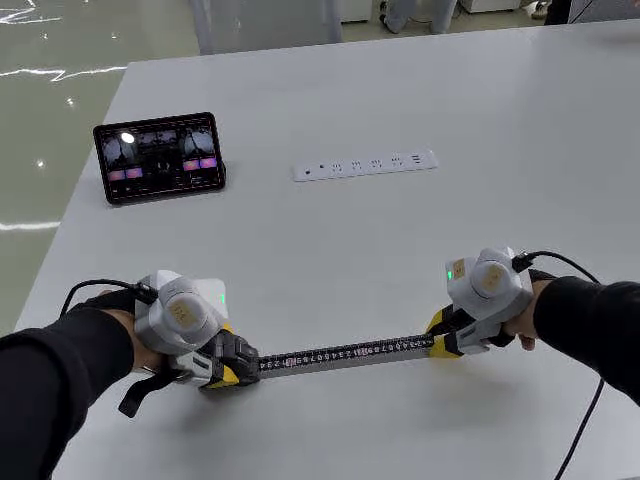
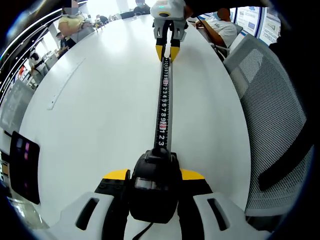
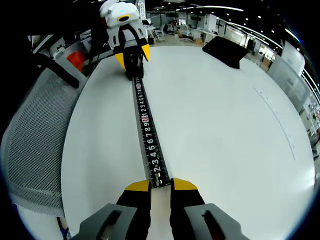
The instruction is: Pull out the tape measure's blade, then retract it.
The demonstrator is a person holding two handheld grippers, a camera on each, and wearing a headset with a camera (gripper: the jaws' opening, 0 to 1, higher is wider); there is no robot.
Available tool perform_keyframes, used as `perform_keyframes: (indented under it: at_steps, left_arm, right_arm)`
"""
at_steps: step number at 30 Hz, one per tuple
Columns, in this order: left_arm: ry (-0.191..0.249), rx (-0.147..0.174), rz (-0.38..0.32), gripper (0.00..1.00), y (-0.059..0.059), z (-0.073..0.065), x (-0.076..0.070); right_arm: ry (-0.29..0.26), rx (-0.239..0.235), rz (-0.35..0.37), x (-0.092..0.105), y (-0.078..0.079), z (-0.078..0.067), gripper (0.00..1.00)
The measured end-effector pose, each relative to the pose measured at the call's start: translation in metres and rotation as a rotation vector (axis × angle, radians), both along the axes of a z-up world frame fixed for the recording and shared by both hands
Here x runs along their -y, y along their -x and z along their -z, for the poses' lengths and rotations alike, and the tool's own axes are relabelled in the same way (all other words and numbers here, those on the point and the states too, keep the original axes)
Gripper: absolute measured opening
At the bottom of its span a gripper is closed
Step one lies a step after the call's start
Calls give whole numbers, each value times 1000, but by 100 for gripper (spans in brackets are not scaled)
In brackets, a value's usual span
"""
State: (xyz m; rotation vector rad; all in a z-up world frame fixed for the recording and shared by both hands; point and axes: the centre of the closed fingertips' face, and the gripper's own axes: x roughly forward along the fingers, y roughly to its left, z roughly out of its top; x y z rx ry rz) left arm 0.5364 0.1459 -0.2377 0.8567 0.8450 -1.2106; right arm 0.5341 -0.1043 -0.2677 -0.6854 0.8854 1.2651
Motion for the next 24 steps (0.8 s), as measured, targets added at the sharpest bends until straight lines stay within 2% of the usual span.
perform_keyframes:
  at_steps: [4,9,13,24]
  left_arm:
    - [-8,-1,9,32,-1,0,0]
    - [-24,-7,30,32,1,0,-1]
    - [-26,3,37,32,0,0,0]
    - [-31,3,42,32,1,-1,-1]
  right_arm:
    - [42,24,-42,-1,0,2,11]
    - [60,21,-57,0,0,2,11]
    - [73,19,-74,0,0,2,11]
    - [92,24,-98,-1,2,1,12]
